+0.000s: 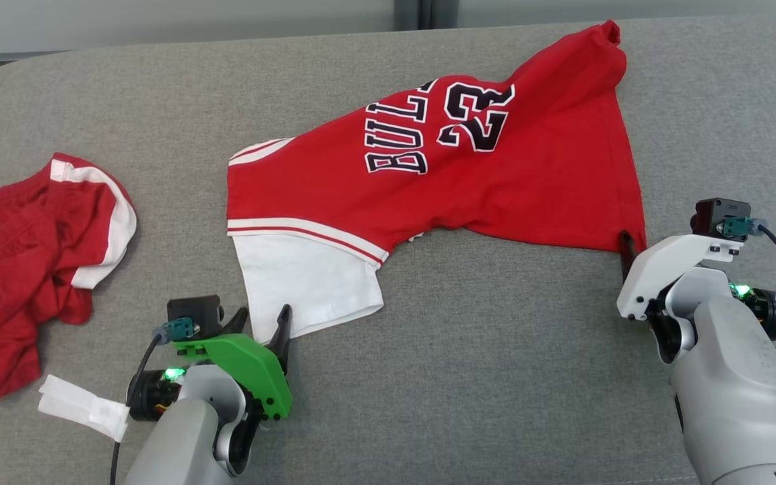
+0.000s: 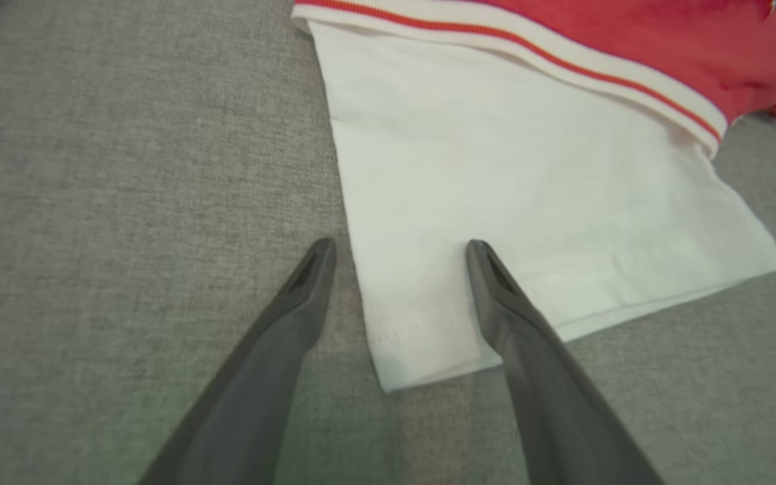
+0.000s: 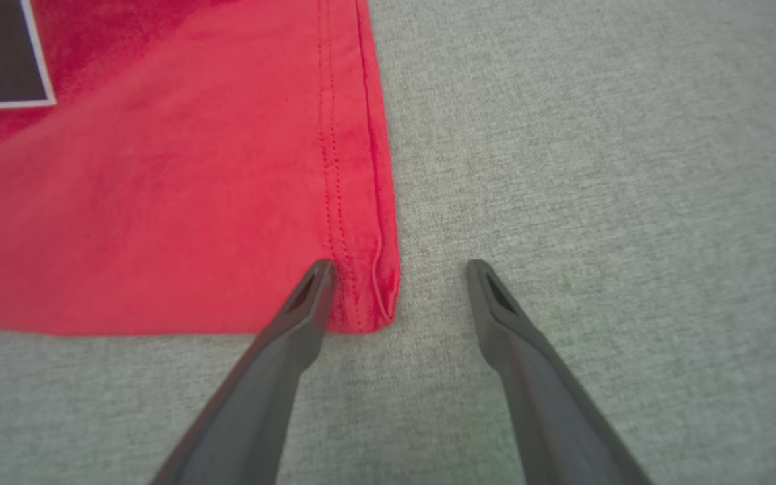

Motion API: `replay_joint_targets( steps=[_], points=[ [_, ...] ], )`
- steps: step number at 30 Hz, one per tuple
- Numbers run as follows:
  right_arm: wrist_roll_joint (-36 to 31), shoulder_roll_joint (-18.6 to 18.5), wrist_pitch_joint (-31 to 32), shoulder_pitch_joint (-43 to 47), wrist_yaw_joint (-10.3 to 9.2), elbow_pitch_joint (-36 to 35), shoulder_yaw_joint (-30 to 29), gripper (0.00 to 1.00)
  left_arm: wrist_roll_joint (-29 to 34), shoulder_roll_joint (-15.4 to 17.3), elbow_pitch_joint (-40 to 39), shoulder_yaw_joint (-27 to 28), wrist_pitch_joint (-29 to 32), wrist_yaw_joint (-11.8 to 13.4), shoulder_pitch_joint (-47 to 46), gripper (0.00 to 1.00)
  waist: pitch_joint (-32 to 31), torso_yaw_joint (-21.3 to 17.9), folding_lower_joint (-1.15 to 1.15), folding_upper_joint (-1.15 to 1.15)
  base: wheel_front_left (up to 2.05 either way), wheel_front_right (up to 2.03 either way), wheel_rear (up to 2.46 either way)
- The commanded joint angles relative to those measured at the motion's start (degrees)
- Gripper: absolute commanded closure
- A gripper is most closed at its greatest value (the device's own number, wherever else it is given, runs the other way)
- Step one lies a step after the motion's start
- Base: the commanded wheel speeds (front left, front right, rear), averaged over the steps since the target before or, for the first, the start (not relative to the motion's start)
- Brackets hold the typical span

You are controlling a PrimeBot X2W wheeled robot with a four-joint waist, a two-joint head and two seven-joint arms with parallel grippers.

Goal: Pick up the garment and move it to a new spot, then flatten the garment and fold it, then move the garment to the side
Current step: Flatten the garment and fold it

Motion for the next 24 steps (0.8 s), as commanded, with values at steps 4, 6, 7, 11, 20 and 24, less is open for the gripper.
replay_joint_targets(
  steps=[4,6,7,11,20,24],
  points=[
    [-0.24,0.08,-0.74,-1.82,-0.02,4.44,0.45,0.00,-1.50,-0.88,2.18,-4.13,3.07,0.39,3.03,0.00,0.79,0.76,0.00,0.00,0.00,0.00,0.00],
    [-0.52,0.25,-0.41,-2.48,-0.02,6.42,1.29,0.00,-1.86,-0.98,2.25,-5.01,3.25,0.80,2.80,0.00,1.10,0.93,0.00,0.00,0.00,0.00,0.00],
    [-0.42,0.34,0.15,-2.67,-0.01,7.59,1.69,0.00,-2.12,-1.01,2.37,-5.41,3.39,0.81,2.71,0.00,1.22,1.00,0.00,0.00,0.00,0.00,0.00],
    [-0.13,0.61,1.77,-2.94,0.07,11.11,3.12,0.00,-3.23,-1.17,3.33,-6.88,4.64,1.12,2.70,0.00,1.36,1.16,0.00,0.00,0.00,0.00,0.00],
    [0.39,0.66,2.83,-2.86,0.13,14.54,6.31,1.00,-3.76,-1.45,4.47,-9.34,5.25,0.22,2.44,1.00,1.17,0.75,0.00,0.00,0.00,0.00,0.00],
    [0.82,0.39,1.49,-3.38,0.05,13.87,6.66,1.00,-3.52,-0.86,3.90,-8.59,2.60,0.63,1.33,1.00,1.08,0.54,0.00,0.00,0.00,0.00,0.00]
  ],
)
